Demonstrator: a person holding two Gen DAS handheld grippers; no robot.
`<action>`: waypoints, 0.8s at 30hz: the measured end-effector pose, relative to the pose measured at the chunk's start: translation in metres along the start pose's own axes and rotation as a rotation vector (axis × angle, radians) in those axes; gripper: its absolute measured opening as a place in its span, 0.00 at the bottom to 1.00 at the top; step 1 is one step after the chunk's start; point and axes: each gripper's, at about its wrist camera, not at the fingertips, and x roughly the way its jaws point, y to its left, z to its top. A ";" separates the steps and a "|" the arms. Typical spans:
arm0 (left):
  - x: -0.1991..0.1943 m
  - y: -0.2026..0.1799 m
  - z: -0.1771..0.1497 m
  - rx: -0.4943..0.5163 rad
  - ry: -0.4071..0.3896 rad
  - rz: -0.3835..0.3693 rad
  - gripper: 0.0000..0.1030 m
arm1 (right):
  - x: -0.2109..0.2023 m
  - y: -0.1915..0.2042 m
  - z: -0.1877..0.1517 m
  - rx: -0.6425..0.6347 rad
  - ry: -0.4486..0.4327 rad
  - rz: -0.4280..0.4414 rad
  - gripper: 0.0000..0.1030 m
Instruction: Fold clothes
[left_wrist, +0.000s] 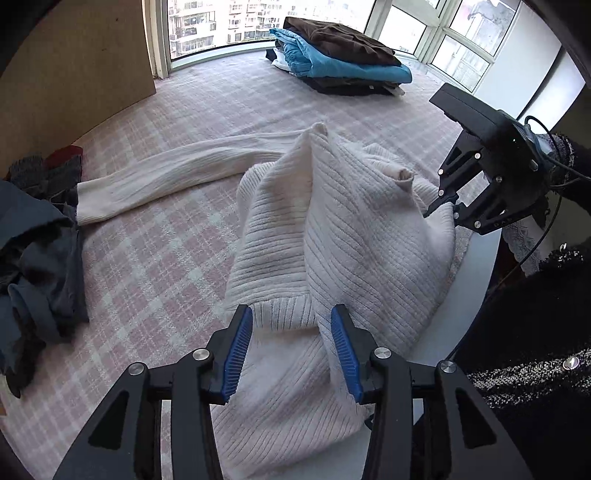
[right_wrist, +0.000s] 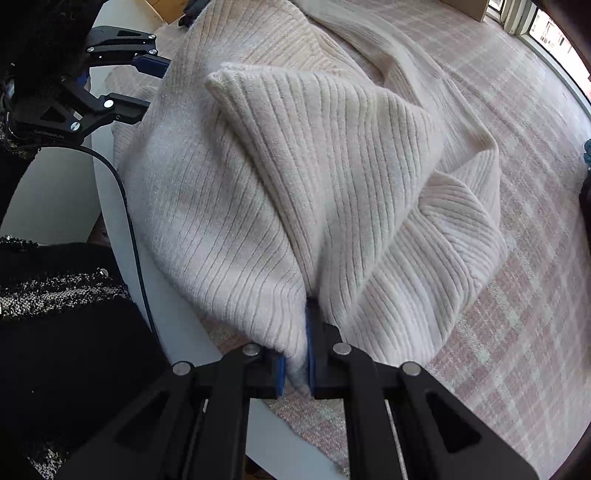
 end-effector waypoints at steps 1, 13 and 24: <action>0.000 0.000 0.001 0.003 0.000 0.002 0.41 | 0.000 -0.001 0.000 0.005 -0.002 0.003 0.08; -0.019 0.023 -0.016 -0.130 -0.076 -0.123 0.03 | -0.005 -0.004 -0.005 0.027 0.000 0.025 0.08; -0.005 0.044 0.004 -0.252 -0.098 -0.143 0.45 | -0.010 0.009 -0.006 -0.012 -0.006 -0.027 0.08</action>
